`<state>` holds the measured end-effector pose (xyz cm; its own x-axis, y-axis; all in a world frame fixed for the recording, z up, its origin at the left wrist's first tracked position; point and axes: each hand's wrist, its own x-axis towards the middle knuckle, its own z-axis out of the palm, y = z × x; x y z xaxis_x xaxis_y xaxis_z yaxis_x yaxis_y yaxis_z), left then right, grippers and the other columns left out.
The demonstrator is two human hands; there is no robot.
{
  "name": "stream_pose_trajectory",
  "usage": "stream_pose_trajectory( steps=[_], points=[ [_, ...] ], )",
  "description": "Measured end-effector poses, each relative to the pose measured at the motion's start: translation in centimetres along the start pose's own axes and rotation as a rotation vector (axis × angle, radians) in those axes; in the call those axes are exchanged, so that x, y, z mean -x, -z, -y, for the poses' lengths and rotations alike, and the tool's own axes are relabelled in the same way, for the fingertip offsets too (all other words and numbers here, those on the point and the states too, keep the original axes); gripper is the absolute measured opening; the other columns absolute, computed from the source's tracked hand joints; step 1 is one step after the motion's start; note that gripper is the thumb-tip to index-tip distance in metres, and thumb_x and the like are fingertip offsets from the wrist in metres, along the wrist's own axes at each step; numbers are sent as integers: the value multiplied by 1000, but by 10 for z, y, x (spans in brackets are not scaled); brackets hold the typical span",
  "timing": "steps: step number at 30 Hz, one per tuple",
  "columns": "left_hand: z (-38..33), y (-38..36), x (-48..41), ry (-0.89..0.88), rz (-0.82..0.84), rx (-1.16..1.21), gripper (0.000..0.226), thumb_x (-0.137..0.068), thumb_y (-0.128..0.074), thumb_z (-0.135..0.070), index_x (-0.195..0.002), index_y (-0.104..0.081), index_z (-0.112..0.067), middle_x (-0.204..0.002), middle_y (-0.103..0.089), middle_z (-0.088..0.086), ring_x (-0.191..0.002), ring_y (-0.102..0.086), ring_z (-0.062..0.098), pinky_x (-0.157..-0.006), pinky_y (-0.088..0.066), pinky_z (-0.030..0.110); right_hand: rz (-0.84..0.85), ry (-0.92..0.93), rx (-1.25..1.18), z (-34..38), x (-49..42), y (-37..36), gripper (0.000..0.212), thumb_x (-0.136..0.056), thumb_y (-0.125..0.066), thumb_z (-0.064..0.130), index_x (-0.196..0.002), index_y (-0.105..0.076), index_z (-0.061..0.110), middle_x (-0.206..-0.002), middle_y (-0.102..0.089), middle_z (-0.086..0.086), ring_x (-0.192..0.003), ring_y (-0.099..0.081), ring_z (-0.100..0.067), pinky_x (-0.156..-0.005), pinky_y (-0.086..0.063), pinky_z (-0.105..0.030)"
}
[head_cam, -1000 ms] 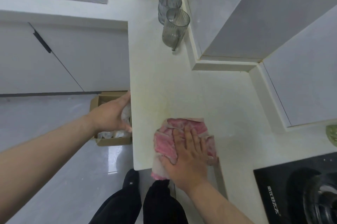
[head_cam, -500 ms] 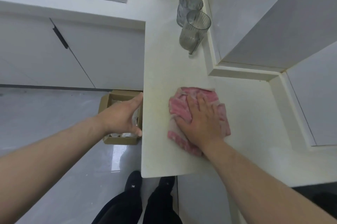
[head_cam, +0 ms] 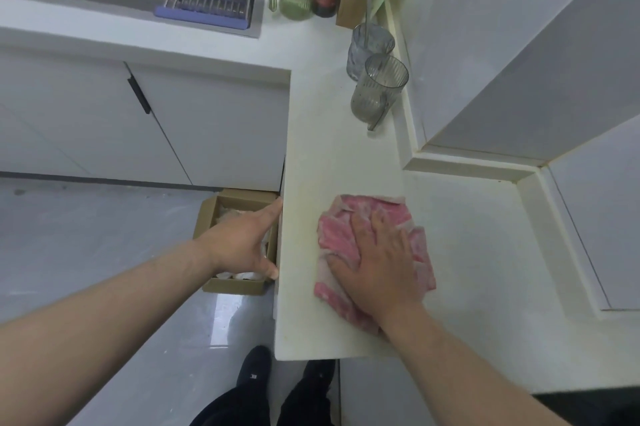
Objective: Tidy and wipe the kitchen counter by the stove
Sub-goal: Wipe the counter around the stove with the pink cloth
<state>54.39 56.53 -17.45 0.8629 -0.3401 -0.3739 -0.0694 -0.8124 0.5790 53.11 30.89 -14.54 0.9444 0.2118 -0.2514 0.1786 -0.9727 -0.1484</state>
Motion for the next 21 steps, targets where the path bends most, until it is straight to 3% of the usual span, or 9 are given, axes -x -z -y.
stream_pose_trajectory(
  steps=[3, 6, 10, 15, 21],
  points=[
    [-3, 2, 2, 0, 8, 24, 138, -56, -89, -47, -148, 14, -50, -148, -45, -5, -128, -48, 18, -101, -45, 40, 74, -2, -8, 5, 30, -4, 84, -85, -17, 78, -154, 8, 37, -165, 6, 2, -151, 12, -18, -122, 3, -45],
    [-2, 3, 1, 6, -10, -46, 139, -53, -85, -57, -146, 19, -52, -147, -47, -2, -128, -45, 23, -100, -41, 52, 114, -17, 7, 8, 45, -4, 83, -85, -19, 78, -153, 10, 40, -164, 10, 5, -150, 15, -17, -122, 10, -43],
    [1, 2, -2, 27, 1, -44, 140, -50, -84, -59, -144, 19, -55, -150, -44, -3, -132, -44, 26, -102, -39, 59, 111, -22, -5, 6, 36, -3, 83, -84, -25, 78, -153, 5, 42, -165, 3, 4, -151, 8, -18, -122, 8, -40],
    [7, -4, -4, -19, 14, 62, 137, -55, -88, -53, -148, 13, -51, -155, -34, -14, -131, -45, 14, -100, -46, 38, 37, 6, 15, 2, -5, 3, 82, -85, -24, 77, -155, 0, 40, -165, -4, 3, -151, 1, -17, -122, 5, -39],
    [10, -7, -7, -62, -19, 78, 138, -56, -88, -53, -148, 14, -50, -157, -27, -16, -129, -47, 14, -97, -47, 34, -65, 1, 33, 5, -70, 12, 82, -85, -25, 77, -154, -16, 35, -163, -18, -3, -151, -9, -20, -122, -6, -46]
  ],
)
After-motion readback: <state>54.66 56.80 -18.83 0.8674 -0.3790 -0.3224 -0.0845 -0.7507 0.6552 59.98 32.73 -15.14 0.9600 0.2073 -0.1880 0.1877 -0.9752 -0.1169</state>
